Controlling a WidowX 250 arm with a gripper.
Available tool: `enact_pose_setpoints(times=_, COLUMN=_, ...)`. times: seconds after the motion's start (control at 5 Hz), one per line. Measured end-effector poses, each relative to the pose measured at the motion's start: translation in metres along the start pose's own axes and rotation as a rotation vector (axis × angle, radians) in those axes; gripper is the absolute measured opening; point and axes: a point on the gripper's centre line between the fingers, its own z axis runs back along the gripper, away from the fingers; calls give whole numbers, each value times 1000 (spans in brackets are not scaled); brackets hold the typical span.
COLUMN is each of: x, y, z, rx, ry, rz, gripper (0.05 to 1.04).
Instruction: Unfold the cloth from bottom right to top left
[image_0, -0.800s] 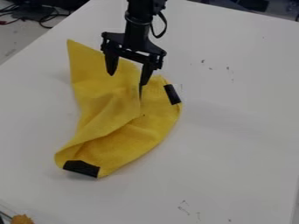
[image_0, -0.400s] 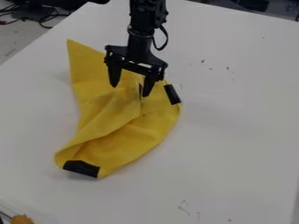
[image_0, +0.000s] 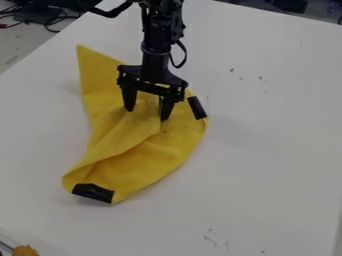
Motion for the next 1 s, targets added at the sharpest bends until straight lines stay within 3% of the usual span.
enact_pose_setpoints(times=0.4, x=1, y=-1, z=-3, rx=1, ry=-2, rz=-16, gripper=354)
enact_pose_setpoints(times=0.6, x=2, y=3, z=-1, rx=23, ry=5, rz=-9, gripper=147)
enact_pose_setpoints(times=0.8, x=0, y=7, z=16, rx=46, ry=73, rz=16, gripper=62)
enact_pose_setpoints(times=1.0, x=-8, y=18, z=55, rx=48, ry=35, rz=85, gripper=55)
